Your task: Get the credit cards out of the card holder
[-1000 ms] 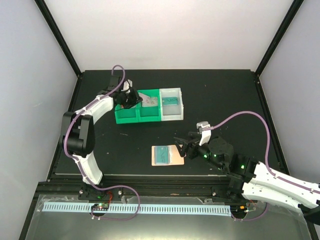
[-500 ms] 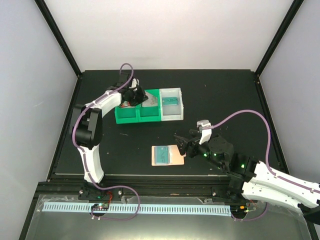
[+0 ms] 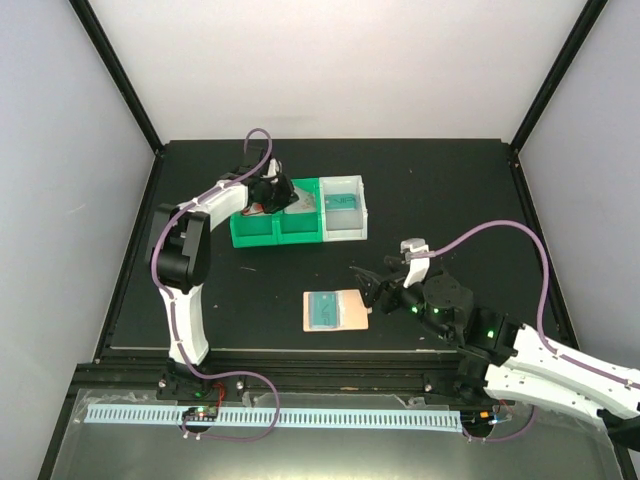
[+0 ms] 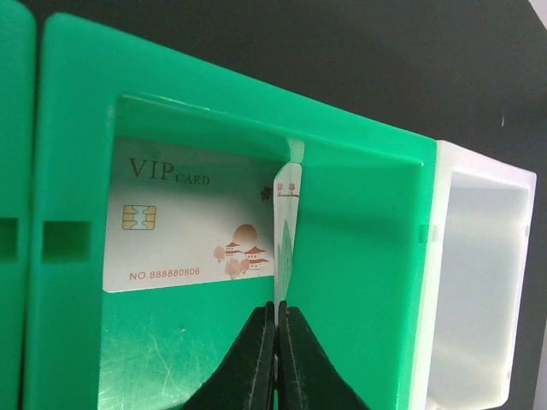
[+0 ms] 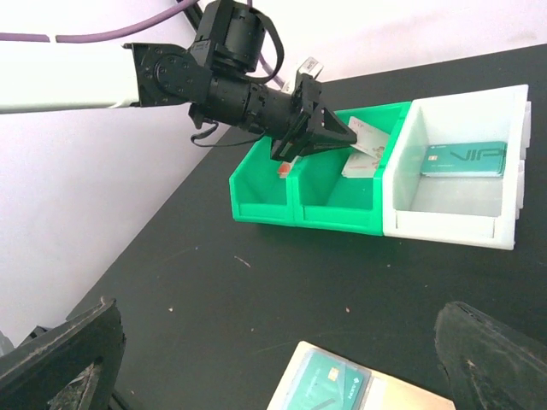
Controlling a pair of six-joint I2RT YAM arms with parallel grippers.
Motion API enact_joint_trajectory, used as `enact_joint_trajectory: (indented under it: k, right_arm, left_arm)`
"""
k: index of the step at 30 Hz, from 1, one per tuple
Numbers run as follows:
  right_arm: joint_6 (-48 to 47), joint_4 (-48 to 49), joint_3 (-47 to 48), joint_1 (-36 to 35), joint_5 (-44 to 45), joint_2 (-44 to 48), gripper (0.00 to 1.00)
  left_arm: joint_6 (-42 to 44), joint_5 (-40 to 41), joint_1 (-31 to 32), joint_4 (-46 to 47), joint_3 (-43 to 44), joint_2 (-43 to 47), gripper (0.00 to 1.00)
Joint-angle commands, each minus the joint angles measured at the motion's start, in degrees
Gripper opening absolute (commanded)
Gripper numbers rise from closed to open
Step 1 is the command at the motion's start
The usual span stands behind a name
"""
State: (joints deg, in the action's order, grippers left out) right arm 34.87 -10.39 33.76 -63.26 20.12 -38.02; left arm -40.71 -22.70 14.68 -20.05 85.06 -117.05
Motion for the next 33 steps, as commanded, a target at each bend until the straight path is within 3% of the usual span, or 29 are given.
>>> enact_joint_trajectory:
  k: [1,10,18,28,33]
  right_arm:
    - [0.02,0.98,-0.81,0.07,3.21,1.95,1.0]
    - [-0.62,0.53,-1.69,0.08,4.94,3.08,1.0]
    - [-1.49,3.26,-3.21,0.09,1.74,2.15,1.0]
    - [-0.02,-2.63,1.26,0.07,2.58,-1.9,1.0]
    - [1.69,0.75,-1.31,0.12,-0.12,-0.34,1.0]
  left_arm:
    - [0.81,1.19,0.46,0.73,2.44,-0.63,0.07]
    - [3.2,2.04,0.44,-2.09,6.02,-1.42,0.16]
    - [5.38,4.26,0.44,-5.16,7.55,-0.78,0.32]
    - [7.0,5.79,0.53,-6.26,7.87,0.52,0.48]
    - [7.75,3.24,0.59,-7.32,8.52,1.69,0.51]
